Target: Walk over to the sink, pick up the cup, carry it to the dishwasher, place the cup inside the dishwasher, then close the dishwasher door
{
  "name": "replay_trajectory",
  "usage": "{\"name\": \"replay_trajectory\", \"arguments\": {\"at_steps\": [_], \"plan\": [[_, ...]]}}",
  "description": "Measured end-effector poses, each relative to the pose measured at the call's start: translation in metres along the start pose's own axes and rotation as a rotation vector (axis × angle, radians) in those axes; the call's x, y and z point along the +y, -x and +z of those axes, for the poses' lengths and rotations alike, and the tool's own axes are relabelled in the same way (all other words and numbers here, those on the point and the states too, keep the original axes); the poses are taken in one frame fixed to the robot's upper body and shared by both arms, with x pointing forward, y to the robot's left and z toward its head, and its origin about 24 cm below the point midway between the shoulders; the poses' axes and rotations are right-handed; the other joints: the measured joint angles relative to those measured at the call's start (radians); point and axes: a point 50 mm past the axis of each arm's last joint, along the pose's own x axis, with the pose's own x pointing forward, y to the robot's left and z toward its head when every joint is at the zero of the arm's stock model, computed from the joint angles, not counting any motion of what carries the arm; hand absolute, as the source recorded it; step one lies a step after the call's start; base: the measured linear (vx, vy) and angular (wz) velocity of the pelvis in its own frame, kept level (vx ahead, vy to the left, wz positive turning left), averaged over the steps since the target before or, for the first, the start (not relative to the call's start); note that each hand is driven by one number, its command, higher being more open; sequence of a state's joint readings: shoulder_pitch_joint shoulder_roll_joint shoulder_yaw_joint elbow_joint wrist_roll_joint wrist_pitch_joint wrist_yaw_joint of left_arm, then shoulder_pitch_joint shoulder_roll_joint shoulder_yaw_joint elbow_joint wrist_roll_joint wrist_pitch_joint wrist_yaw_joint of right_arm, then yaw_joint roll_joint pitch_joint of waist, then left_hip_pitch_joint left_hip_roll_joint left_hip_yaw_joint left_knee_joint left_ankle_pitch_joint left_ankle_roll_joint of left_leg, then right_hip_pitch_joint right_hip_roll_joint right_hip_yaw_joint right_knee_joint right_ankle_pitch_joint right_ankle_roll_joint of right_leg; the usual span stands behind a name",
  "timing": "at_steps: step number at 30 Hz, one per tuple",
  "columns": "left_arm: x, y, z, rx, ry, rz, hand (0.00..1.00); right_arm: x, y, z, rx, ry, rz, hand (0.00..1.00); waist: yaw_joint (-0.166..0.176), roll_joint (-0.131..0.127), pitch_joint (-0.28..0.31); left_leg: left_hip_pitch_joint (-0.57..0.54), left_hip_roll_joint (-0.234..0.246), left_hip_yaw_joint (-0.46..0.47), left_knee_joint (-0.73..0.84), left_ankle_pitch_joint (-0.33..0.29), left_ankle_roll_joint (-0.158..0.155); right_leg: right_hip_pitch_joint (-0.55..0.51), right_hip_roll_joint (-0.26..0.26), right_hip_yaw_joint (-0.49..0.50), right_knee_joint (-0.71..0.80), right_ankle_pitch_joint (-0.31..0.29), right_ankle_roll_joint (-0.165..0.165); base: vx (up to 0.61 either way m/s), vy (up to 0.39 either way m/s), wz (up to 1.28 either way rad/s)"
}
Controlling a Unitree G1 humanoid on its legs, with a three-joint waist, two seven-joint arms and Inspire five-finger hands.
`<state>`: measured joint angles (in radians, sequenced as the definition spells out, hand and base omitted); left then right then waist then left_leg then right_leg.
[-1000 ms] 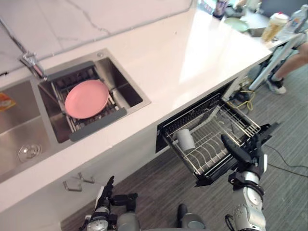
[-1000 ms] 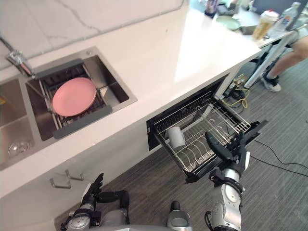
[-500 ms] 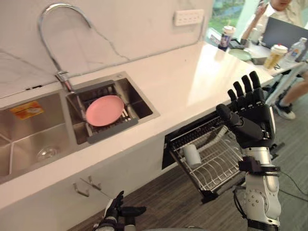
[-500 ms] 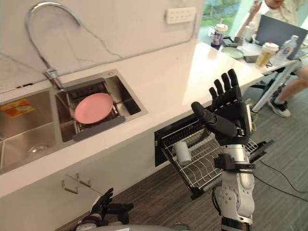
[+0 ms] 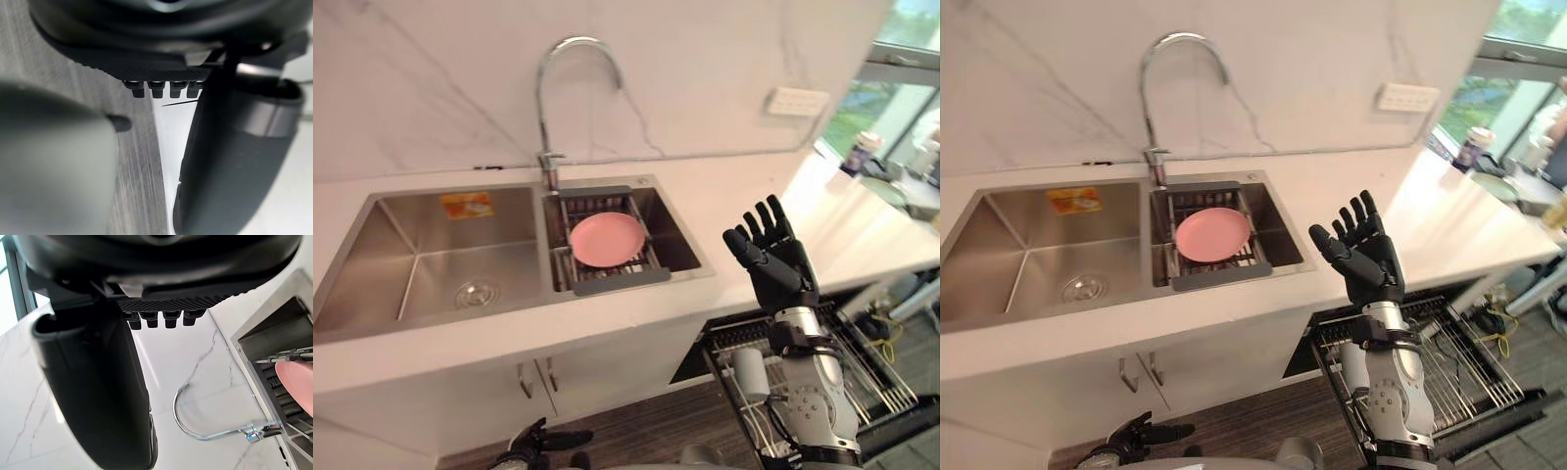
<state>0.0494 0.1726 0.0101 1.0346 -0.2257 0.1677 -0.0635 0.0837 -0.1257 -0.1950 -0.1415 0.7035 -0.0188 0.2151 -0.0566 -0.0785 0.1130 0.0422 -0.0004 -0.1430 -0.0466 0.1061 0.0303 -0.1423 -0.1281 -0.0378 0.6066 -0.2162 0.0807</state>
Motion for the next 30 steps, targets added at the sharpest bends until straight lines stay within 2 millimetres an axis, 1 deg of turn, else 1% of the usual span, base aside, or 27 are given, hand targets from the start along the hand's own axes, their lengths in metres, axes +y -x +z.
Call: {"name": "replay_trajectory", "arguments": {"at_steps": [2,3,4,5,6,7,12,15,17,18,19,20,21,22,23,24,25,26,28,30], "plan": [[0.000,0.000,0.002,0.001,0.001,-0.020,1.00,0.000,0.000,0.000,-0.001,-0.001,0.000,1.00,0.000,0.000,0.017,-0.004,-0.003,-0.017,0.022,-0.013,-0.003,0.000,0.033,0.030,-0.046,0.004,0.006,0.00,-0.155,0.80],[0.002,0.000,0.005,-0.005,-0.020,-0.053,1.00,-0.002,0.003,-0.001,0.008,-0.002,-0.009,1.00,0.001,-0.028,0.024,0.006,-0.036,-0.039,0.031,-0.017,-0.008,0.017,0.035,0.040,-0.135,0.130,0.005,-0.01,-0.195,0.93],[0.002,0.001,0.006,-0.011,-0.035,-0.055,1.00,-0.002,0.004,-0.001,0.010,0.000,-0.008,1.00,0.003,-0.042,0.018,0.012,-0.046,-0.040,0.023,-0.017,-0.009,0.023,0.021,0.031,-0.145,0.136,0.001,0.05,-0.279,0.99],[-0.001,0.001,0.005,-0.010,-0.068,-0.063,1.00,-0.001,0.003,0.000,0.006,0.003,-0.002,1.00,0.009,-0.029,0.010,0.013,-0.034,-0.040,0.001,-0.021,-0.020,0.056,0.022,0.031,-0.210,0.118,0.007,0.14,-0.290,0.47],[-0.002,0.001,0.008,-0.026,-0.092,-0.072,1.00,0.003,0.002,0.005,-0.018,0.002,0.016,1.00,0.017,-0.035,0.007,0.002,-0.036,-0.022,-0.009,-0.005,-0.044,0.094,0.016,0.026,-0.315,0.073,-0.009,0.13,-0.239,0.30],[-0.005,0.001,0.006,-0.037,-0.137,-0.083,1.00,0.000,-0.003,0.011,-0.044,0.014,-0.032,1.00,-0.038,0.001,0.045,0.013,-0.021,0.071,-0.044,0.017,-0.042,0.174,0.018,0.050,-0.466,0.139,0.047,0.10,-0.066,0.10],[-0.005,0.001,0.006,-0.039,-0.137,-0.083,1.00,0.000,-0.003,0.010,-0.043,0.013,-0.031,1.00,-0.032,0.000,0.045,0.012,-0.033,0.073,-0.042,0.021,-0.040,0.185,0.005,0.048,-0.473,0.143,0.050,0.07,0.019,0.02],[-0.005,0.001,0.007,-0.038,-0.096,-0.082,1.00,0.004,-0.004,0.007,-0.032,0.003,-0.029,1.00,-0.012,0.002,0.044,0.017,-0.026,0.073,-0.038,0.019,-0.037,0.199,0.004,0.034,-0.489,0.147,0.044,0.07,-0.014,0.07],[-0.005,0.001,0.004,-0.028,-0.019,-0.081,1.00,0.008,-0.005,0.003,-0.020,-0.007,-0.021,1.00,-0.005,0.004,0.042,0.018,-0.017,0.073,-0.038,0.019,-0.038,0.207,0.009,0.020,-0.502,0.149,0.041,0.01,-0.022,0.02],[-0.004,0.001,0.002,-0.025,0.050,-0.074,1.00,0.010,-0.005,0.002,-0.016,-0.008,-0.020,1.00,-0.001,0.008,0.041,0.017,-0.011,0.074,-0.038,0.018,-0.040,0.213,0.009,0.000,-0.516,0.151,0.038,0.00,-0.043,0.00],[-0.004,0.001,0.000,-0.024,0.125,-0.064,1.00,0.009,-0.005,0.001,-0.012,0.011,-0.035,1.00,0.011,0.013,0.037,0.016,-0.005,0.080,-0.038,0.015,-0.044,0.216,0.005,-0.032,-0.528,0.155,0.036,0.00,-0.040,-0.06],[-0.004,0.001,-0.001,-0.018,0.161,-0.056,1.00,0.008,-0.005,0.001,-0.009,0.032,-0.045,1.00,0.015,0.015,0.033,0.015,-0.001,0.086,-0.038,0.012,-0.047,0.216,0.002,-0.049,-0.535,0.161,0.035,-0.01,-0.036,-0.18],[-0.002,0.001,-0.006,-0.002,0.237,-0.035,1.00,0.007,-0.006,0.000,0.001,0.072,-0.063,1.00,0.022,0.020,0.021,0.009,0.010,0.106,-0.038,0.006,-0.054,0.217,-0.002,-0.085,-0.550,0.174,0.034,-0.01,-0.037,-0.18],[0.002,0.002,-0.012,0.016,0.303,-0.017,1.00,0.004,-0.007,0.000,0.010,0.132,-0.078,1.00,0.019,0.027,0.011,0.007,0.023,0.143,-0.042,0.003,-0.058,0.219,-0.002,-0.108,-0.562,0.181,0.031,-0.01,-0.042,-0.10],[0.003,0.003,-0.014,0.023,0.321,-0.009,1.00,0.002,-0.007,0.001,0.013,0.172,-0.086,1.00,0.017,0.030,0.006,0.007,0.029,0.161,-0.043,0.003,-0.059,0.219,0.000,-0.113,-0.564,0.182,0.030,0.01,-0.051,0.06],[0.003,0.003,-0.018,0.034,0.345,0.001,1.00,-0.005,-0.007,0.006,0.017,0.274,-0.110,1.00,0.014,0.038,0.000,0.008,0.039,0.187,-0.043,0.004,-0.063,0.222,0.004,-0.119,-0.569,0.184,0.027,0.04,-0.056,0.07],[0.003,0.004,-0.020,0.043,0.361,0.001,1.00,-0.011,-0.008,0.012,0.019,0.374,-0.125,1.00,0.015,0.047,-0.006,0.009,0.043,0.188,-0.043,0.004,-0.064,0.225,0.008,-0.120,-0.575,0.188,0.022,0.04,-0.046,0.04],[0.003,0.004,-0.022,0.054,0.366,0.002,1.00,-0.013,-0.010,0.016,0.017,0.422,-0.125,1.00,0.015,0.052,-0.009,0.009,0.044,0.188,-0.043,0.004,-0.064,0.225,0.010,-0.121,-0.577,0.190,0.019,0.04,-0.043,-0.04],[0.004,0.005,-0.027,0.085,0.397,0.011,1.00,-0.014,-0.017,0.028,0.001,0.534,-0.098,1.00,0.014,0.061,-0.015,0.015,0.052,0.197,-0.042,0.002,-0.068,0.228,0.016,-0.120,-0.581,0.193,0.016,0.03,-0.035,-0.11],[0.004,0.005,-0.030,0.100,0.410,0.013,1.00,-0.011,-0.022,0.032,0.011,0.621,-0.052,1.00,0.014,0.060,-0.019,0.022,0.057,0.207,-0.042,-0.001,-0.072,0.233,0.020,-0.118,-0.588,0.197,0.012,0.02,-0.027,-0.14]]}}
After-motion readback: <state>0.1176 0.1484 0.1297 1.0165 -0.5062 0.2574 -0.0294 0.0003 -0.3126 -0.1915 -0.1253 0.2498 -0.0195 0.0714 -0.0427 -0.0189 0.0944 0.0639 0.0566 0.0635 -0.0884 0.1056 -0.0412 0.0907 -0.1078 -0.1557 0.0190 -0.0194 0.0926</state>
